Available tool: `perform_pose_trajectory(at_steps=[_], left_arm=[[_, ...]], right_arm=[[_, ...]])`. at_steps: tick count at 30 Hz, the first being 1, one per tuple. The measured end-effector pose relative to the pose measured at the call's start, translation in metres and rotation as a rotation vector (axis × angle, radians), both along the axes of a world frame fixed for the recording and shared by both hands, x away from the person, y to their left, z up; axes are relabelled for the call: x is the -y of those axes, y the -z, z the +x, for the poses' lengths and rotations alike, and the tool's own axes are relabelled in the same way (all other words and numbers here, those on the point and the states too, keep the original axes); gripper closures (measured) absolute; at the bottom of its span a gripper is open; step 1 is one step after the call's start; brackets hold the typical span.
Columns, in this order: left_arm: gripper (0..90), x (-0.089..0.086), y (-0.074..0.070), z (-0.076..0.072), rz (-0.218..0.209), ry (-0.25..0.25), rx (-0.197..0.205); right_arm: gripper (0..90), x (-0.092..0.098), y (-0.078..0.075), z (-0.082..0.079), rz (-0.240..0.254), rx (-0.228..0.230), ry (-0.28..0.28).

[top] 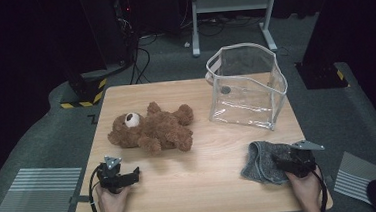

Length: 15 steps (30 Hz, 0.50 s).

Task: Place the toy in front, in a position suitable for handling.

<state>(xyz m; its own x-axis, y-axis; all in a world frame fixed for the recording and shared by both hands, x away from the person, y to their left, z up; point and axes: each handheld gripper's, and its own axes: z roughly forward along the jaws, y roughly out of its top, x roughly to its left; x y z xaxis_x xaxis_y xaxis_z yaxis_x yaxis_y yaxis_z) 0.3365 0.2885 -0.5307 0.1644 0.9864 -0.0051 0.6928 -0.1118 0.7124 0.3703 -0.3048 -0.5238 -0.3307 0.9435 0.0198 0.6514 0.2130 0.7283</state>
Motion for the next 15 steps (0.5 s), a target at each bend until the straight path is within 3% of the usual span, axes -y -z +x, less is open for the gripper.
perform_pose_trajectory(at_steps=[10, 15], left_arm=[[4.2, 0.0010, -0.0002, 0.0001, 0.000, -0.020, 0.003], [14.3, 0.0009, -0.0010, -0.0028, -0.003, -0.051, 0.025]], right_arm=[[24.5, -0.0002, -0.0001, -0.0002, -0.001, 0.000, 0.000], [24.7, -0.0006, -0.0002, -0.0005, -0.005, 0.005, -0.002]])
